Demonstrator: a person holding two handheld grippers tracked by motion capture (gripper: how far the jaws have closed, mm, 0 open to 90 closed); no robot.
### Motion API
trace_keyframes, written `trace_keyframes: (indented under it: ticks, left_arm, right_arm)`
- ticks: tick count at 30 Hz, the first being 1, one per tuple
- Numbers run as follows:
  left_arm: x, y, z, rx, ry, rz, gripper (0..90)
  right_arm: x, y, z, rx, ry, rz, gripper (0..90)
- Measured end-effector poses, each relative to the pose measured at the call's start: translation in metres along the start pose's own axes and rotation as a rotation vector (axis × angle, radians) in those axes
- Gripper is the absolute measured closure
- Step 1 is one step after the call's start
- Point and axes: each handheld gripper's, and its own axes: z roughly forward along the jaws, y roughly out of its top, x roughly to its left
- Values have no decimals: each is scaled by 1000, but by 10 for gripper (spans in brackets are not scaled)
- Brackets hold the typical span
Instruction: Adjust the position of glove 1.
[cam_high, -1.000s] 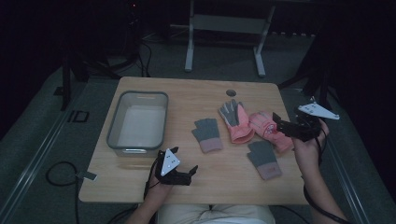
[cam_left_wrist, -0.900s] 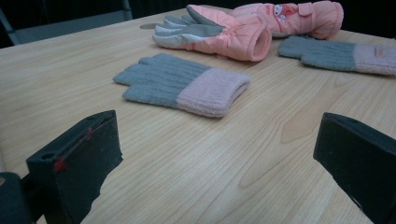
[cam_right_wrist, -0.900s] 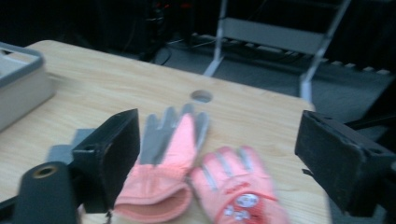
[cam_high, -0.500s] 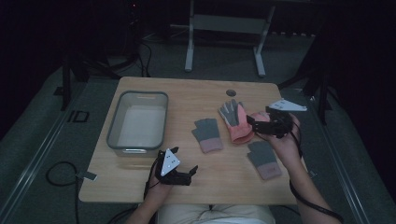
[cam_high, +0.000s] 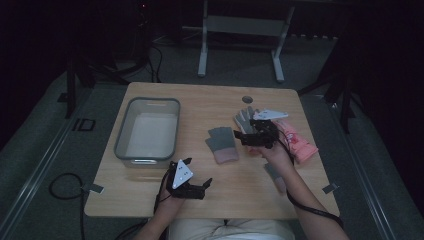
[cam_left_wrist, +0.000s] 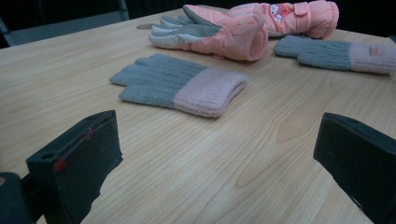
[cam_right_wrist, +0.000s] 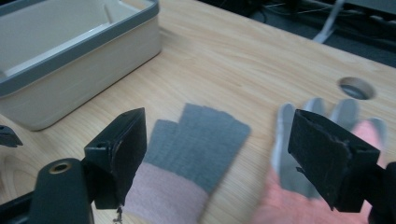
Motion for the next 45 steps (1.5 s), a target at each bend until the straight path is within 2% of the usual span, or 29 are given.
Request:
trace_keyframes:
  ticks: [2,3,6,11,17,25,28,30,36,42,45]
  left_arm:
    - [0,0,0,0,0,-1,4]
    - [0,0,0,0,-1,0,4]
    - [0,0,0,-1,-2,-1,4]
    - [0,0,0,-2,-4,-1,3]
    - [1,0,0,-5,-7,-1,4]
    - [1,0,-1,-9,-11,-5,4]
    - [1,-1,-1,-10,-12,-7,3]
    - [1,-1,-1,-11,-12,-9,3]
    - [2,-1,-1,-11,-12,-10,4]
    - [2,-1,-1,-11,-12,-10,4]
    - [2,-1,-1,-11,-14,-10,4]
  right_arm:
    - [6,0,14,13,13,-13,223]
    - [6,0,14,13,13,-13,223]
    - [9,0,28,33,20,-23,249]
    - [14,-3,53,77,34,-21,344]
    - [13,-7,79,143,16,-9,402]
    - [12,-13,105,212,-10,-10,463]
    - [9,-15,113,249,1,14,515]
    - [10,-17,117,268,-21,1,539]
    - [12,-24,128,322,0,-21,564]
    - [11,-25,129,318,5,-21,641]
    - [12,-25,129,313,5,-10,740]
